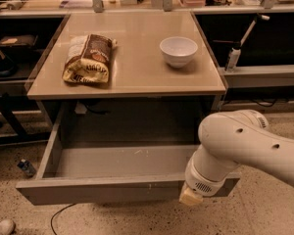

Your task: Close top drawer

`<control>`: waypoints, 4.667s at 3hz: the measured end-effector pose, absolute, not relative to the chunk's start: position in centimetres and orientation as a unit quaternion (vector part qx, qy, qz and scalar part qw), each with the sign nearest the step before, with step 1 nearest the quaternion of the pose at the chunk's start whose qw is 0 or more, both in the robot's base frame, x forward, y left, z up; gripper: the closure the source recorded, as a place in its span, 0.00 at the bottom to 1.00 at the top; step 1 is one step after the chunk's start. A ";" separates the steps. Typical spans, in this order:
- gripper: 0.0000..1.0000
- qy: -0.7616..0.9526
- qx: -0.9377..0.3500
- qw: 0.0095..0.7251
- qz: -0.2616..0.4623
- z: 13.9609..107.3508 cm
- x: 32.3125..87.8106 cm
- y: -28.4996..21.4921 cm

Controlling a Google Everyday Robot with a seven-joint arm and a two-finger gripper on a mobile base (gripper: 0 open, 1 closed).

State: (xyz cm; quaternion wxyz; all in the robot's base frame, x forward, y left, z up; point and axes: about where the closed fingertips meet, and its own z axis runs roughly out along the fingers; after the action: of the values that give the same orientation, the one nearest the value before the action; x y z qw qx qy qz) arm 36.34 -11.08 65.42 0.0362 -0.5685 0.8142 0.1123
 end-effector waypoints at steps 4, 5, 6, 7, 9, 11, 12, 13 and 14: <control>0.00 0.814 -0.569 0.036 0.112 65.4 36.3 -11.1; 0.19 0.814 -0.569 0.036 0.112 65.4 36.3 -11.1; 0.42 0.814 -0.569 0.036 0.112 65.4 36.3 -11.1; 0.66 0.814 -0.569 0.036 0.112 65.4 36.3 -11.1; 1.00 0.805 -0.582 0.049 0.101 66.5 39.3 -9.8; 1.00 0.795 -0.598 0.059 0.079 66.6 43.4 -8.3; 0.81 0.795 -0.599 0.059 0.079 66.6 43.4 -8.2; 0.58 0.795 -0.599 0.059 0.079 66.6 43.4 -8.2; 0.35 0.795 -0.599 0.059 0.079 66.6 43.4 -8.2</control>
Offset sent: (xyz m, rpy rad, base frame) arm 0.0000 0.0000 0.0000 0.0000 0.0000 0.0000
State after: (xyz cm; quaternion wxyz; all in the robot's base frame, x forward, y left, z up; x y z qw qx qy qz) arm 43.43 -8.23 66.63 0.0588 -0.5988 0.7948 0.0791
